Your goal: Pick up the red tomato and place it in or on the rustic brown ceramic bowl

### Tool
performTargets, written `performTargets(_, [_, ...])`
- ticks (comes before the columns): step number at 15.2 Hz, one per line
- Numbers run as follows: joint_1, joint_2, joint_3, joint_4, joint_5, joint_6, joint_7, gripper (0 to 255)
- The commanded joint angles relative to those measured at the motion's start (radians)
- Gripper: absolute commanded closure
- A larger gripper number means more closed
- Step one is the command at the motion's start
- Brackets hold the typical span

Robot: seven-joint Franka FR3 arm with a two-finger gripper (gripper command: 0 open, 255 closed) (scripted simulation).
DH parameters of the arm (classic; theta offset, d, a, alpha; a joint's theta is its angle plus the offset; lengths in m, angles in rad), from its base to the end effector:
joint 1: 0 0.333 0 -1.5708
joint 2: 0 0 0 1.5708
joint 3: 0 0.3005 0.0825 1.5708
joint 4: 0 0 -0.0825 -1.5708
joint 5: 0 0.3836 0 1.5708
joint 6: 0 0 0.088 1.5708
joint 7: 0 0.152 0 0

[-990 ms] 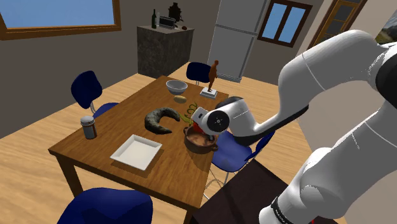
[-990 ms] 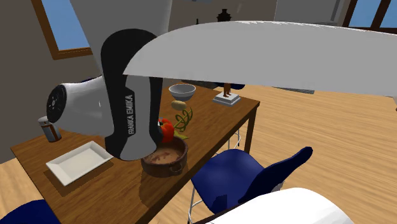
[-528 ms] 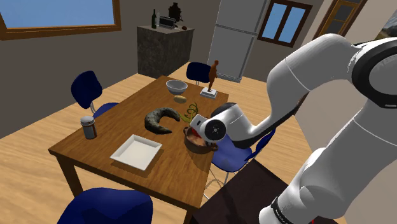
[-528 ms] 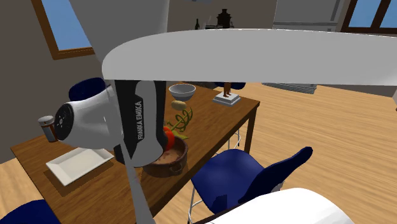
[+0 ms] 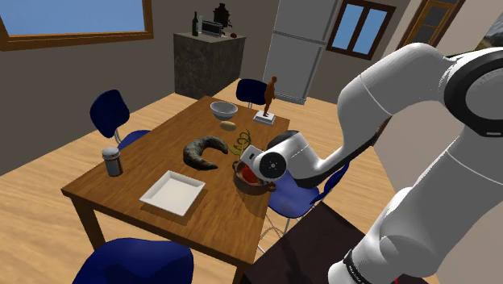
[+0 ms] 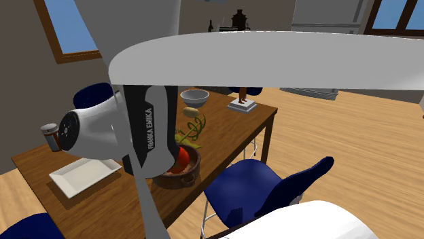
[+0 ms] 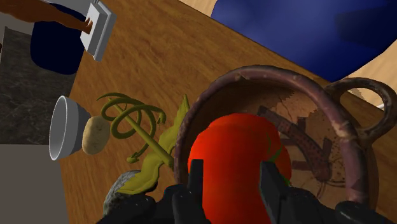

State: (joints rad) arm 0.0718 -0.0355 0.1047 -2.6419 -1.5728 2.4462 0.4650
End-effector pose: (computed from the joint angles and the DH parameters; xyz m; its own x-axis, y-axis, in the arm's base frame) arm 0.4254 0.0451 0.1995 0.5456 0.7943 -0.2673 0.6730 -0.2253 0.7045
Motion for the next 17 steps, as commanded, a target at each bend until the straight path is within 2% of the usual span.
performTargets(1, [0.0,0.0,0.0,0.0,0.0,0.0,0.0,0])
performTargets(5, [0.0,0.0,0.0,0.0,0.0,0.0,0.0,0])
performTargets(9, [0.054,-0.147,0.048,-0.071,0.18,-0.041,-0.111,0])
performTargets(17, [0.055,-0.147,0.047,-0.071,0.18,-0.041,-0.111,0])
